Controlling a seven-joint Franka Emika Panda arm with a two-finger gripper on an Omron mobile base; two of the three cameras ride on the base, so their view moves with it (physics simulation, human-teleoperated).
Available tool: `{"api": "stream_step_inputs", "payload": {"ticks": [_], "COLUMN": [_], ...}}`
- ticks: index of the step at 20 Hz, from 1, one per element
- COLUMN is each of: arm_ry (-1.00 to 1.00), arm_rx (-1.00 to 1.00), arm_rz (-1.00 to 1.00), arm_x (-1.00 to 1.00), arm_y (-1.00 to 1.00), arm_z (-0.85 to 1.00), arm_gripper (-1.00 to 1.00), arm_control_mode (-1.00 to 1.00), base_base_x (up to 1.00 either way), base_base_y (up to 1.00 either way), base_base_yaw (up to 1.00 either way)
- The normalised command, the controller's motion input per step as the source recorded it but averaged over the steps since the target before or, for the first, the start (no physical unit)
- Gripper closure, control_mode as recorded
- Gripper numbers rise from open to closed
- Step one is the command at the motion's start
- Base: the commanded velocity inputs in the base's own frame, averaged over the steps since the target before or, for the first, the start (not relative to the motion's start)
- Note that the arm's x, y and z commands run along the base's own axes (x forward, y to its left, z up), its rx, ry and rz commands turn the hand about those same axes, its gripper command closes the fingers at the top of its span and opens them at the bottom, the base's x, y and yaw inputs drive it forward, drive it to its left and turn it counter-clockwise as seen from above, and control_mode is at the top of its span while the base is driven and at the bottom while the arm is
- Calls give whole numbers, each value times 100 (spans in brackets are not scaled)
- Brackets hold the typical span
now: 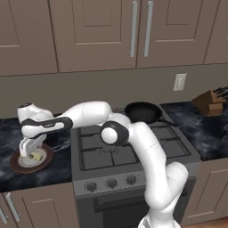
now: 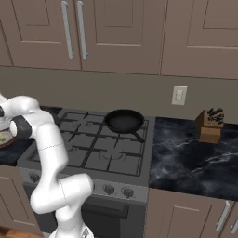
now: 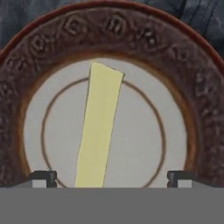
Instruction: Pick up the butter stick and place it in the pan. Then turn on the burner for the pan.
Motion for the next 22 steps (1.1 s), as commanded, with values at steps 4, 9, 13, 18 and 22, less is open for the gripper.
{"api": "stream_step_inputs", "payload": {"ticks": [4,9,13,18,22], "arm_ry": [0,1,2,1,0], "arm_rx": [0,0,0,0,0], "arm_rz": [0,0,0,0,0], "arm_x": [9,0,0,0,0], "arm_y": [13,9,4,0,0], "arm_z": [-17,-18,-16,-3,0], "arm_gripper": [-100,-100,-100,-100,-100], "arm_control_mode": [-100,-100,-100,-100,-100], "base_base_x": [0,0,0,0,0], "base_base_y": [0,0,0,0,0], "base_base_yaw": [0,0,0,0,0]}}
